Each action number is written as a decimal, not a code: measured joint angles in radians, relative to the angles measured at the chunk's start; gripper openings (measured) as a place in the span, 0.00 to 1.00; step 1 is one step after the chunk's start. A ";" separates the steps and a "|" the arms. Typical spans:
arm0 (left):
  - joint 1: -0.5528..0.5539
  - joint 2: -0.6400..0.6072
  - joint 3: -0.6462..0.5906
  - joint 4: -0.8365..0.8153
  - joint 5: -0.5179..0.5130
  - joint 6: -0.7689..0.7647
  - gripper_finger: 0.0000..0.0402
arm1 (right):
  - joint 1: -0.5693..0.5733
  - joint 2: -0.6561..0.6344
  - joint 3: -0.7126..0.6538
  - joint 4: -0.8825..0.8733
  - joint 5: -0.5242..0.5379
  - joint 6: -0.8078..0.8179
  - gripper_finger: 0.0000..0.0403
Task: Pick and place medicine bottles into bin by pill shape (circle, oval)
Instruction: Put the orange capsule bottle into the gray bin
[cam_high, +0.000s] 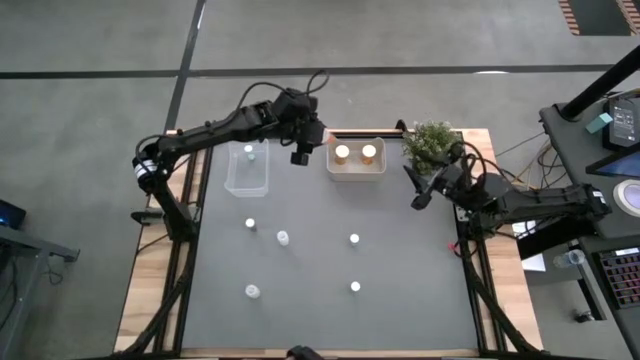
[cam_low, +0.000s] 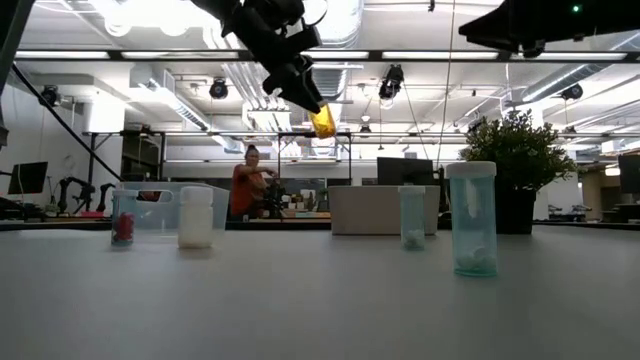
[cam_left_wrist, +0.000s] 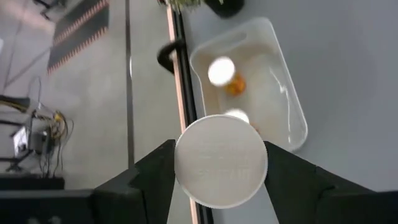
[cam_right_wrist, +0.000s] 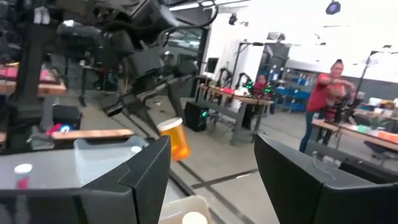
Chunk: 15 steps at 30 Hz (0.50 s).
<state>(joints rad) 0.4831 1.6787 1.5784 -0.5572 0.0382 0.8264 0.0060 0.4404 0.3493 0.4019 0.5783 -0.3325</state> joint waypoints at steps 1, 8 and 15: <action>0.000 0.000 0.000 0.014 0.009 0.000 0.48 | -0.002 0.000 0.009 -0.001 0.001 -0.008 0.56; 0.000 0.000 0.000 0.134 0.063 -0.008 0.48 | -0.002 -0.001 0.080 -0.082 -0.035 -0.069 0.56; 0.000 0.000 0.000 0.230 0.178 -0.118 0.48 | -0.002 -0.002 0.113 -0.162 -0.036 -0.062 0.56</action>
<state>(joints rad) 0.4831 1.6787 1.5780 -0.3275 0.2165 0.7085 0.0038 0.4385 0.4622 0.2396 0.5426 -0.3943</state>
